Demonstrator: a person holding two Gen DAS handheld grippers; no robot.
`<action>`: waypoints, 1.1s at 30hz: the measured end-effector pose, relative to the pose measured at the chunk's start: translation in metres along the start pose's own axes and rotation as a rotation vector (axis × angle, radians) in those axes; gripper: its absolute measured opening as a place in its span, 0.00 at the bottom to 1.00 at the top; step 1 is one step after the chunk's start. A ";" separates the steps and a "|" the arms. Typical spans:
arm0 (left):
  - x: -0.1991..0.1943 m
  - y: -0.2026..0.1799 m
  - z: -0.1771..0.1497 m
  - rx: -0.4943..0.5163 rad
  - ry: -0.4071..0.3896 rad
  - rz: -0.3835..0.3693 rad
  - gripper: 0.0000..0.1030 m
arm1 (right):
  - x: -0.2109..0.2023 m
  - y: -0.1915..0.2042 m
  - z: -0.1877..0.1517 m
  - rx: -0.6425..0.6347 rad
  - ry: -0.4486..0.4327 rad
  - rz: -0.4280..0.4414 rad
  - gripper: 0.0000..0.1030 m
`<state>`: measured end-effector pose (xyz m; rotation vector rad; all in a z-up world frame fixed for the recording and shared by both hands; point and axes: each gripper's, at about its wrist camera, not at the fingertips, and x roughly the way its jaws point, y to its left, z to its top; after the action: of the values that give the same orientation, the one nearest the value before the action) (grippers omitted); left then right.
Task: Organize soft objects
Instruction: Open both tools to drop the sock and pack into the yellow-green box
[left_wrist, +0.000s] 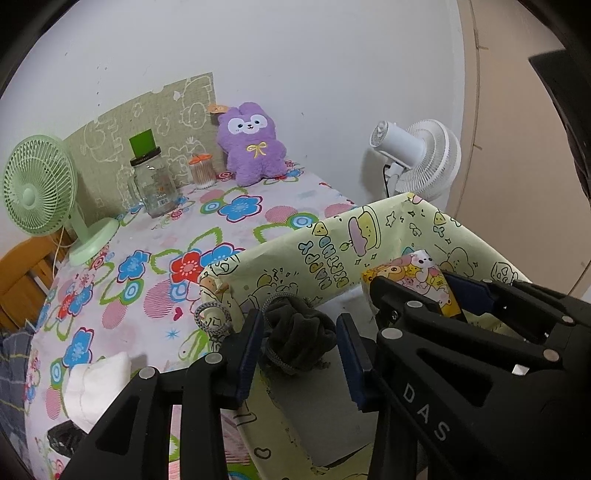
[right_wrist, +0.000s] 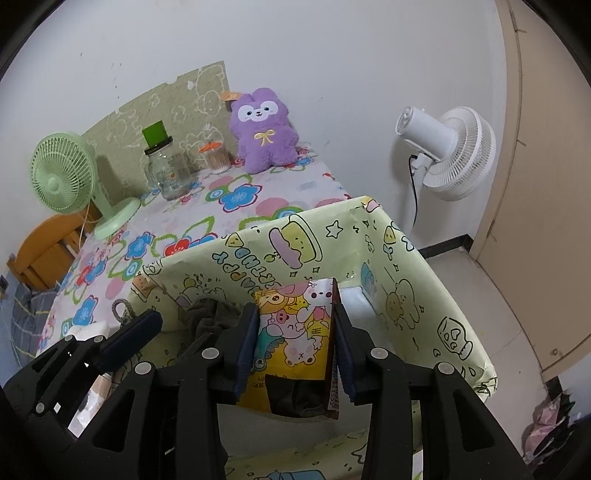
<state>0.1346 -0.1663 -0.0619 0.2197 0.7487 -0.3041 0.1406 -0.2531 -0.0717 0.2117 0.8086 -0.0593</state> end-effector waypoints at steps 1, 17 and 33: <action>0.000 0.000 0.000 -0.001 0.001 -0.001 0.41 | 0.000 0.000 0.000 0.000 0.002 -0.001 0.43; -0.031 0.013 -0.002 -0.062 -0.051 -0.035 0.84 | -0.031 0.020 0.001 -0.060 -0.075 0.003 0.79; -0.076 0.035 -0.011 -0.099 -0.120 0.017 0.92 | -0.077 0.054 -0.005 -0.096 -0.171 0.020 0.91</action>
<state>0.0874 -0.1162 -0.0136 0.1131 0.6413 -0.2606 0.0910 -0.2017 -0.0111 0.1219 0.6368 -0.0197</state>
